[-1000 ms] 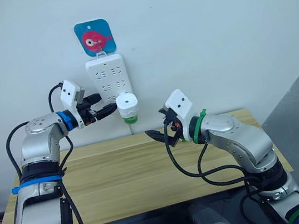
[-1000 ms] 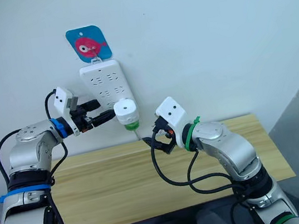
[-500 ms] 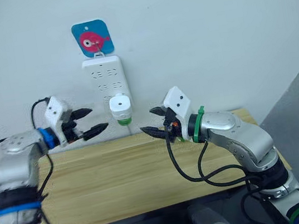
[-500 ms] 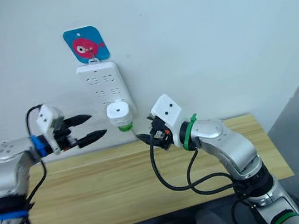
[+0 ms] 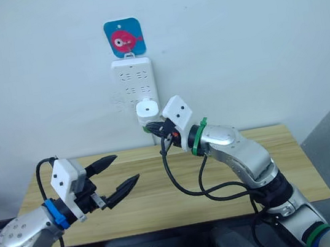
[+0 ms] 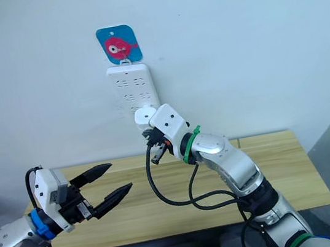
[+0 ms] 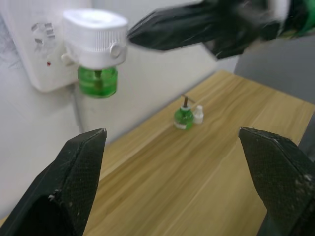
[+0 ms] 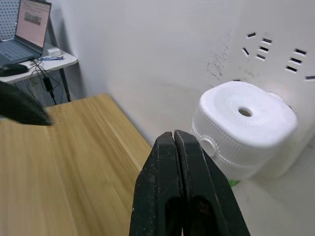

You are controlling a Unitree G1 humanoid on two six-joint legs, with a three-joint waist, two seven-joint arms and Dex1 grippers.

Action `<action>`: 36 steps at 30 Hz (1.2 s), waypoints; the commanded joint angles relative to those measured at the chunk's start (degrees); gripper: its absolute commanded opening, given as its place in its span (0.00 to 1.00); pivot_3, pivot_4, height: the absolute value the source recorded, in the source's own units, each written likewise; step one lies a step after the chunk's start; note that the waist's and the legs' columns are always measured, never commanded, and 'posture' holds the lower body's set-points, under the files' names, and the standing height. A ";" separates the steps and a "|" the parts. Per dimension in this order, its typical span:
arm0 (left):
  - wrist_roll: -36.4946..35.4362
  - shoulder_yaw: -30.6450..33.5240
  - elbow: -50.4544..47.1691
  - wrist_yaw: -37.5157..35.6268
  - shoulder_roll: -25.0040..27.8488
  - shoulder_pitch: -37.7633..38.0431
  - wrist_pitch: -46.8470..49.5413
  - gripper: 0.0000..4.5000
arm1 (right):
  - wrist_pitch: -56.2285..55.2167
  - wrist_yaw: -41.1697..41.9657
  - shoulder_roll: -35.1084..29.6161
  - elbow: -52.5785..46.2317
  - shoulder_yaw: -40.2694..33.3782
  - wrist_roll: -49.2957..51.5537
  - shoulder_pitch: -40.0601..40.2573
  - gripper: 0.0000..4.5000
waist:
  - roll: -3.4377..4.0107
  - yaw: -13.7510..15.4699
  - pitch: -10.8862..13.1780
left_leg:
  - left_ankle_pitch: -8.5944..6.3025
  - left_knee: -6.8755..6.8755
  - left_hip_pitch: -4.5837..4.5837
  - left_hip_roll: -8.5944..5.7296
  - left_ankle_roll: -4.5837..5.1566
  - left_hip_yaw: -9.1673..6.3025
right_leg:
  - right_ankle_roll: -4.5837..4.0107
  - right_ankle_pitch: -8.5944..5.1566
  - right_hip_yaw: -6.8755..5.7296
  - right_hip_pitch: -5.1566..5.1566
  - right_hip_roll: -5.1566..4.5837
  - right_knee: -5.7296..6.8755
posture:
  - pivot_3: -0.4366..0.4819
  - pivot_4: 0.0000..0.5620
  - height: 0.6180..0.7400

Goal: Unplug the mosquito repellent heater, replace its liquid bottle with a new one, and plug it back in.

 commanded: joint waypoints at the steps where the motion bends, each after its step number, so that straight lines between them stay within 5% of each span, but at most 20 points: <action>1: 0.79 -1.17 -3.16 2.35 -0.91 1.04 -2.35 1.00 | -2.93 -0.94 1.34 1.28 0.00 -1.66 -1.34 0.01 | 0.00 0.11 0.00 | 0.00 0.00 0.02 0.00 0.00 0.04 | 0.00 0.00 0.02 0.01 0.00 0.00 | 0.40 0.14 0.70; 36: 1.06 -5.14 0.30 3.18 1.48 -1.03 -6.55 1.00 | -2.07 -4.00 3.38 6.20 -3.33 -5.44 -1.92 0.01 | -0.02 0.46 -0.01 | -0.01 -0.05 0.02 0.02 0.00 0.10 | -0.03 -0.01 0.04 -0.03 0.02 -0.02 | 0.40 0.14 0.70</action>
